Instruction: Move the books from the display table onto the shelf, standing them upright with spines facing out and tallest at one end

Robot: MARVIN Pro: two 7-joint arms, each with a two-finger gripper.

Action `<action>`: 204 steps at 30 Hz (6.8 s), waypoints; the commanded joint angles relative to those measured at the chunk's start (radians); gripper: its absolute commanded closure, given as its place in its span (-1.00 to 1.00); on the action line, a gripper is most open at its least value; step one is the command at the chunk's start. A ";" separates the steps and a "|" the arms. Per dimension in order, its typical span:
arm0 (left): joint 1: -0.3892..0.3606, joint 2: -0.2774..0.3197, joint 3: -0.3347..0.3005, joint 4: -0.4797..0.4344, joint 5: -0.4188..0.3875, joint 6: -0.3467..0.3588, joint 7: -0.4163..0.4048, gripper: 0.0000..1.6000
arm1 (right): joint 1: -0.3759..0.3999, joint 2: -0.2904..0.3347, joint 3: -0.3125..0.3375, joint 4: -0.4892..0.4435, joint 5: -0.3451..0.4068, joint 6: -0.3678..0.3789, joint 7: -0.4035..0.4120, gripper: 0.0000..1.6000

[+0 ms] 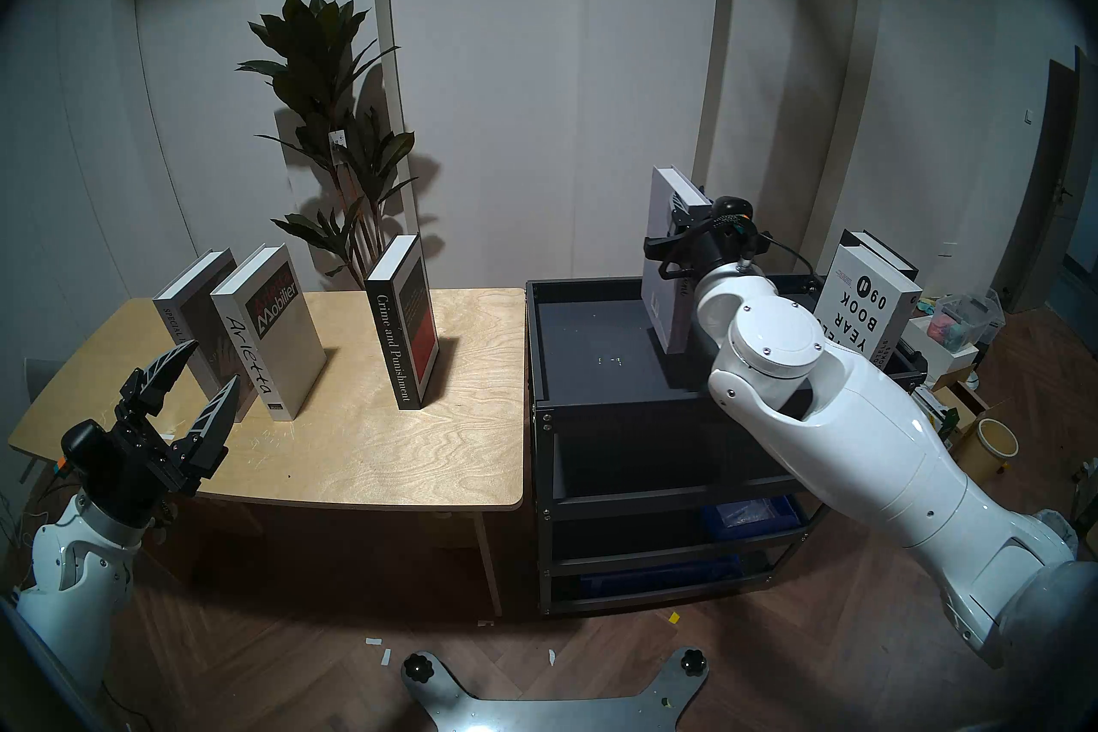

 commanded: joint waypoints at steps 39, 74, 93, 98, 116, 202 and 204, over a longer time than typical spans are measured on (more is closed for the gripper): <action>0.001 0.002 -0.010 -0.011 0.003 0.000 0.002 -1.00 | -0.301 0.322 0.351 0.096 0.115 -0.279 0.269 1.00; 0.000 0.002 -0.009 -0.010 0.002 -0.001 0.001 -1.00 | -0.396 0.473 0.503 0.232 0.523 -0.206 0.606 1.00; 0.001 0.002 -0.010 -0.011 0.002 -0.001 0.001 -1.00 | -0.435 0.520 0.526 0.208 0.466 -0.235 0.661 1.00; 0.001 0.002 -0.010 -0.011 0.002 -0.001 0.001 -1.00 | -0.499 0.544 0.538 0.198 0.452 -0.296 0.629 1.00; 0.001 0.002 -0.010 -0.011 0.003 -0.001 0.001 -1.00 | -0.735 0.550 0.595 0.135 0.437 -0.436 0.492 1.00; 0.000 0.002 -0.009 -0.010 0.002 -0.001 0.001 -1.00 | -0.231 0.335 0.456 0.264 0.266 -0.196 0.467 -0.85; 0.000 0.002 -0.009 -0.010 0.002 -0.001 0.001 -1.00 | -0.235 0.338 0.466 0.257 0.269 -0.201 0.464 -0.85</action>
